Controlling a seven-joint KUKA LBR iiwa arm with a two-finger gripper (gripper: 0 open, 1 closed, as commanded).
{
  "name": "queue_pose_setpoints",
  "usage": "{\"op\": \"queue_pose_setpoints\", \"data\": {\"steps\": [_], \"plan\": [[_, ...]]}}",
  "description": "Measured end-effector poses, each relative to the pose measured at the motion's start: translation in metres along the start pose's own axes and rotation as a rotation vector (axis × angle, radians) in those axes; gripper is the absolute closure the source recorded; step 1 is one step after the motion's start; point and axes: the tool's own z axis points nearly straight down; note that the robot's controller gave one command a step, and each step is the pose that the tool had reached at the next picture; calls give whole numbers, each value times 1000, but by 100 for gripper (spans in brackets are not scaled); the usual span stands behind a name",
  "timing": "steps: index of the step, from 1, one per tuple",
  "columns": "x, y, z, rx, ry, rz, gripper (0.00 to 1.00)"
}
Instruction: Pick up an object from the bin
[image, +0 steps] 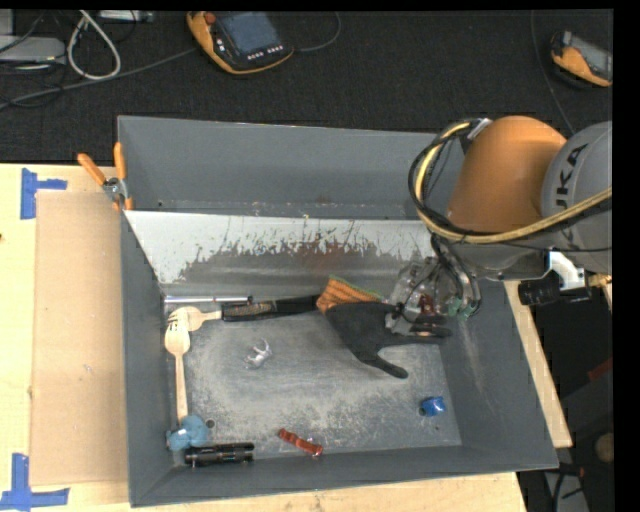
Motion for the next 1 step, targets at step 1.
{"op": "queue_pose_setpoints", "data": {"steps": [1], "plan": [[3,-5,-65,-1,0,19,100]]}}
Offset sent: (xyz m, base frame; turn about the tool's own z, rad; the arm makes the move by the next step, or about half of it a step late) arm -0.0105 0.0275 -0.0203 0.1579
